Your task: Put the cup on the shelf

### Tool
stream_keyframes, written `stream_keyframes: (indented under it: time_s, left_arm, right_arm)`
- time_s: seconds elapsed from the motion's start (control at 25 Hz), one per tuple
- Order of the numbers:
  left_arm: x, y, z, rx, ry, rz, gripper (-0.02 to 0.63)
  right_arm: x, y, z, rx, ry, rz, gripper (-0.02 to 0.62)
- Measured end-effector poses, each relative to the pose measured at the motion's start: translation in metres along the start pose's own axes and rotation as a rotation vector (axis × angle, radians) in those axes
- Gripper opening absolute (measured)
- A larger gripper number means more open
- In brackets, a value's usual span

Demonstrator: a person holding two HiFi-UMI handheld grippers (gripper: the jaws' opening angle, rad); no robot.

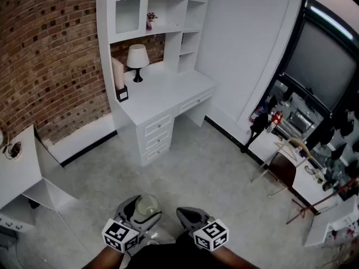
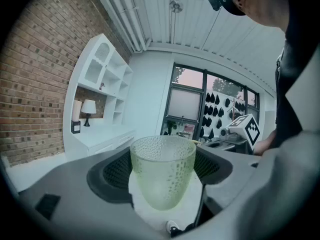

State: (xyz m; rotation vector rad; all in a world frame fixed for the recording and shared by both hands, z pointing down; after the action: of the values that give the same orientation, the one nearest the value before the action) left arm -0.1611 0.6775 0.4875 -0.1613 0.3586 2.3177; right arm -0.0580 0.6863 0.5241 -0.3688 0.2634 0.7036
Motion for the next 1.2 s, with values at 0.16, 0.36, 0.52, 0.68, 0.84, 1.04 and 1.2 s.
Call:
stream_keyframes:
  time_s: [0.16, 0.36, 0.52, 0.68, 0.84, 1.04, 1.2]
  left_arm:
    - [0.003, -0.002, 0.000, -0.003, 0.006, -0.002, 0.376]
    - [0.004, -0.005, 0.001, -0.013, 0.005, 0.008, 0.376]
    - [0.005, -0.007, 0.002, -0.013, 0.005, 0.022, 0.376]
    - [0.004, -0.007, 0.007, -0.012, 0.014, 0.032, 0.376]
    - [0.002, -0.004, 0.010, 0.003, 0.020, 0.034, 0.376]
    - [-0.011, 0.002, 0.012, 0.028, 0.027, 0.027, 0.377]
    - [-0.031, 0.005, 0.013, 0.037, 0.038, 0.028, 0.377]
  right_arm:
    - [0.004, 0.000, -0.001, -0.004, -0.004, 0.010, 0.003]
    - [0.006, 0.003, 0.002, -0.002, 0.003, 0.012, 0.003]
    - [0.005, 0.007, 0.006, -0.009, 0.011, 0.001, 0.003]
    - [0.002, 0.010, 0.011, -0.002, 0.034, 0.005, 0.005]
    - [0.001, 0.004, 0.011, -0.021, 0.030, 0.019, 0.005]
    - [-0.001, -0.007, 0.013, -0.033, 0.052, 0.027, 0.005]
    - [-0.007, -0.028, 0.013, -0.053, 0.050, 0.025, 0.005]
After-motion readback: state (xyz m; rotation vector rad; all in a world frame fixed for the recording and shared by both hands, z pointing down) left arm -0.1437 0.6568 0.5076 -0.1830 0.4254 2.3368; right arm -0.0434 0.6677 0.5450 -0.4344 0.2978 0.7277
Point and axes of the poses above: the fingertips, and each gripper's own axes: x backward along the fingers, y to its left, z out of its underside, the point moved 1 cm from there along x, backward along the fingers, and after that the axes turned 1 degree about y, right-handed, at the moved point
